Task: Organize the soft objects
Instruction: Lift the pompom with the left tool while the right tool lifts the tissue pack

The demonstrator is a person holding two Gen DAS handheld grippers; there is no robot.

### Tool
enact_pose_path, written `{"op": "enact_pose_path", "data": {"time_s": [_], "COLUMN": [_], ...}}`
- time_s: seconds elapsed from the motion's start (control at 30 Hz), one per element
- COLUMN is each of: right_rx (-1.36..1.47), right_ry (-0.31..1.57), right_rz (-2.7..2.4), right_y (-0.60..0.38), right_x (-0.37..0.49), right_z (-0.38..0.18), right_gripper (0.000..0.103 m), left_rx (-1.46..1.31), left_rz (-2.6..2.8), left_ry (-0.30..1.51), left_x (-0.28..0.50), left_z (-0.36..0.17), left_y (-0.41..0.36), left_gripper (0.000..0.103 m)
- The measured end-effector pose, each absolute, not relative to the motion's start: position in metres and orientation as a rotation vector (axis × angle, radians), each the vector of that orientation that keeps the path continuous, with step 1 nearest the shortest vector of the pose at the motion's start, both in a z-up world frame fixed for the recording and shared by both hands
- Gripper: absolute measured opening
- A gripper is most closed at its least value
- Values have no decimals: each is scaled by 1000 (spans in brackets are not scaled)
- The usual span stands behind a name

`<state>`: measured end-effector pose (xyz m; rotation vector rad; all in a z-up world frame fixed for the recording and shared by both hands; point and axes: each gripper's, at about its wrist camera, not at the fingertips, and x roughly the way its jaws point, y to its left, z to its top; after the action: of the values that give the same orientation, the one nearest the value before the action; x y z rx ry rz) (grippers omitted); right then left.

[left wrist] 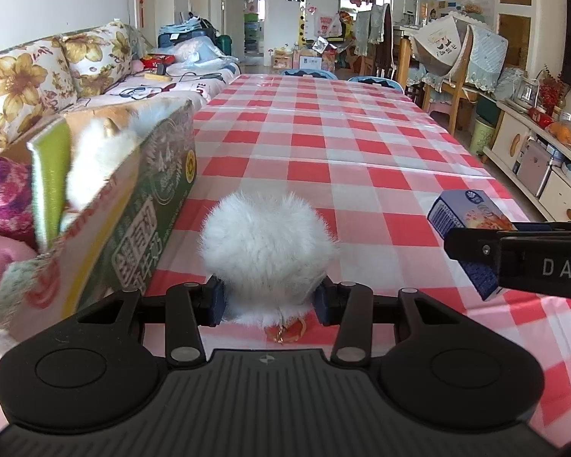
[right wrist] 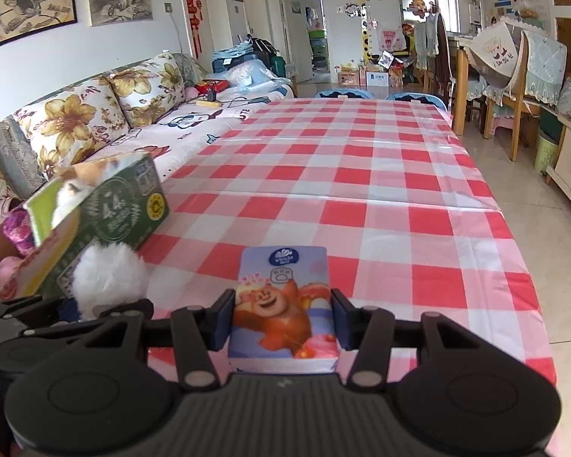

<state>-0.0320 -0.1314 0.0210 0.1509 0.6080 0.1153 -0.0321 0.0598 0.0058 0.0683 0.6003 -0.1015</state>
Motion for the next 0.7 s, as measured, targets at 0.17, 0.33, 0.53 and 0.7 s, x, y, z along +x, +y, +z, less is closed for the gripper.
{"op": "enact_pose_path", "data": {"time_s": [0.17, 0.33, 0.53, 0.7], "right_rx": [136, 137, 145, 144], "right_ry": [581, 558, 537, 517], "right_rz": [126, 137, 166, 193], "right_y": [-119, -111, -101, -92], "right_x": [-56, -77, -100, -119], "right_z": [31, 40, 48, 55], "right_gripper": [51, 51, 51, 51], "left_rx": [68, 66, 72, 79], "left_rz": [-103, -103, -102, -96], "left_ry": [587, 573, 548, 522], "left_x": [-44, -57, -72, -86], "left_z": [14, 23, 34, 45], "left_y": [65, 69, 76, 83], "left_gripper": [53, 54, 54, 54]}}
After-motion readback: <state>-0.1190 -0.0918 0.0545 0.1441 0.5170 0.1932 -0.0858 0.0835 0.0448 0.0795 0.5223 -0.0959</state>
